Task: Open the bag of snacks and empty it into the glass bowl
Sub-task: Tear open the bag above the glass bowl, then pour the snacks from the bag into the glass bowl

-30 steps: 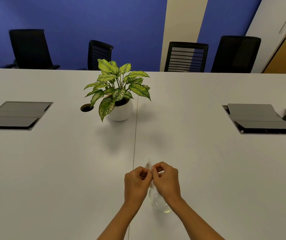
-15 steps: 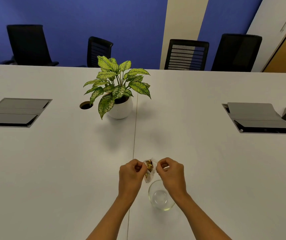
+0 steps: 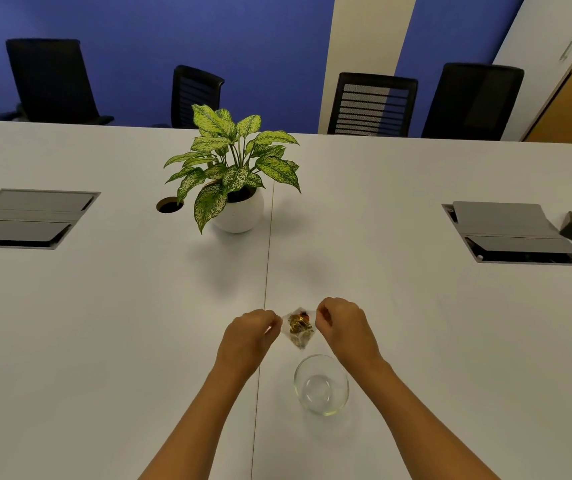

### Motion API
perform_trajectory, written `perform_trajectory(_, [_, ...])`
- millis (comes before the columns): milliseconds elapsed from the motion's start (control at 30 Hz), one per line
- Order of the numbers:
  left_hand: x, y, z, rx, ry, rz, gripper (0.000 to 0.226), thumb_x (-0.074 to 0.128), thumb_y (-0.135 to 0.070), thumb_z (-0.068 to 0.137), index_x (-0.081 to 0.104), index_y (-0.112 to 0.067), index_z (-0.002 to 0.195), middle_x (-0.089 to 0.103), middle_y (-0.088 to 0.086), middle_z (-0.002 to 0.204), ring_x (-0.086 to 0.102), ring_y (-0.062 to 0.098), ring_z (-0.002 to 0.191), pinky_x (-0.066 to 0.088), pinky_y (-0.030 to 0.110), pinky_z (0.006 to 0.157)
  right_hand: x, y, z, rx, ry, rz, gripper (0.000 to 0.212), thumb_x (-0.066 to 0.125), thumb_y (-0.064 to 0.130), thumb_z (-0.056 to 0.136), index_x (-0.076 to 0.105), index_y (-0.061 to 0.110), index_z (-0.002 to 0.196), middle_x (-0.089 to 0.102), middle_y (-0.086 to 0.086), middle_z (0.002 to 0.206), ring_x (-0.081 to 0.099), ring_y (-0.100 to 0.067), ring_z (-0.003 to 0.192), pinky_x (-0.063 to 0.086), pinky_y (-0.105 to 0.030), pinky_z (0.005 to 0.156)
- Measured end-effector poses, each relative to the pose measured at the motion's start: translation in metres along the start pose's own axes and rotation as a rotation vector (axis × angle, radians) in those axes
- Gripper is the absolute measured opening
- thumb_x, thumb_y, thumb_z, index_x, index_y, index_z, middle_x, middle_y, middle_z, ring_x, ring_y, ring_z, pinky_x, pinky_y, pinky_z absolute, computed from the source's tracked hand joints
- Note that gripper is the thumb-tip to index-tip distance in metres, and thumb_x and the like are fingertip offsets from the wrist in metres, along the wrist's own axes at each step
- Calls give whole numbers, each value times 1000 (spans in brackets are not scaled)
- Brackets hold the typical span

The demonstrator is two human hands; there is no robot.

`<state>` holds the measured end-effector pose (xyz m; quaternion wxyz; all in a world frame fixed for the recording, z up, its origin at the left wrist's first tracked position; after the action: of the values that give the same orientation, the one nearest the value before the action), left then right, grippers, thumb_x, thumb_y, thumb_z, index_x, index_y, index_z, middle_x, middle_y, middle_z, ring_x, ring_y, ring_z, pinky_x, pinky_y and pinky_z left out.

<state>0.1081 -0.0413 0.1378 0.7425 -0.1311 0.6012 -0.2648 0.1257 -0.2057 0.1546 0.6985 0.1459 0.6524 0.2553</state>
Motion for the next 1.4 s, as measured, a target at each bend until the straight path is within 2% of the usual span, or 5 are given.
perform_trajectory(167, [7,42,-8,-413,-27,-543,41,40,-46,96,68,-19,110,71,2,113,67,14,94,53,27,86,-10,1,4,143,9,248,6,68,19,88,71,14,88,67,4,80,65,-11,71,46,-13,56])
perform_trajectory(367, [59,55,-31,-892,158,-1102,76,15,-67,91,46,-17,138,51,15,142,54,36,120,43,49,102,-17,22,7,192,104,645,3,72,17,85,73,17,82,71,-2,81,75,-19,68,62,-30,67])
perform_trajectory(567, [80,14,-35,-807,364,-1737,94,19,-86,74,64,-20,125,64,18,128,58,44,119,41,61,104,-10,6,6,272,150,866,7,70,17,89,75,12,87,72,-7,84,76,-19,72,58,-20,62])
perform_trajectory(900, [84,36,-47,-790,290,-1075,47,49,-66,74,68,-31,97,75,-1,96,75,17,82,60,31,59,46,-72,-24,562,154,761,32,57,41,94,65,12,104,73,-7,96,74,-22,83,61,-30,72])
perform_trajectory(1400, [118,26,-52,-545,484,-616,32,51,-47,93,61,-27,116,66,0,112,66,23,95,61,40,67,95,-123,-61,657,272,559,16,81,8,74,71,18,81,74,-8,86,71,-27,86,58,-40,82])
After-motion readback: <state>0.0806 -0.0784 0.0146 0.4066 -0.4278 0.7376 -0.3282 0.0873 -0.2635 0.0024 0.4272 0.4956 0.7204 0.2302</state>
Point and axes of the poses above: each hand's wrist, its own z-axis towards the middle knuckle, its own x-axis out of the palm, y = z × x, the point moved 9 cm from there along z, towards the middle knuckle
